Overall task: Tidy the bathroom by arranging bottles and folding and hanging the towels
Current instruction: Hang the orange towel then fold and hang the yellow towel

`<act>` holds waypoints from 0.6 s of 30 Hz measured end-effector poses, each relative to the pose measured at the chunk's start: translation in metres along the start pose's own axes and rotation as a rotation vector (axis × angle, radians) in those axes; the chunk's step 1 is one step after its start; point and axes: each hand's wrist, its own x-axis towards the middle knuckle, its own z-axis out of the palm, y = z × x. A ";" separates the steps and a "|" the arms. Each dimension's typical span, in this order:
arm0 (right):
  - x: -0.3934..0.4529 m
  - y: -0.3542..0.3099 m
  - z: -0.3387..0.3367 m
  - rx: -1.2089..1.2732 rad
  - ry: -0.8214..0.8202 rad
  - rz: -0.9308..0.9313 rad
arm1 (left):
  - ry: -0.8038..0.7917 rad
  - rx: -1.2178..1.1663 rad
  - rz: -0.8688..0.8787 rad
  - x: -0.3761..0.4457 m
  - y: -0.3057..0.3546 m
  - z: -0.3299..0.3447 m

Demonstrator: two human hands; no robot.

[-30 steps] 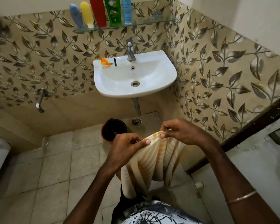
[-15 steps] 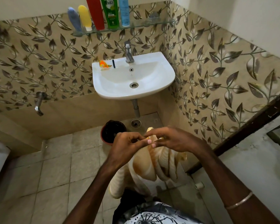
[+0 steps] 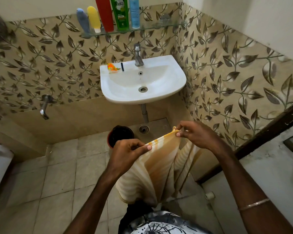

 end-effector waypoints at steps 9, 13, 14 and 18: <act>-0.013 -0.045 0.040 0.034 -0.302 -0.218 | -0.058 -0.011 0.076 0.006 0.006 0.007; -0.007 -0.042 0.033 -0.006 -0.208 -0.179 | -0.076 0.062 0.022 0.004 0.003 0.002; -0.005 -0.039 0.030 -0.017 -0.177 -0.160 | -0.066 0.056 -0.003 0.003 0.002 -0.001; 0.001 -0.021 0.018 -0.005 -0.082 -0.060 | -0.025 0.017 -0.054 -0.003 -0.002 -0.010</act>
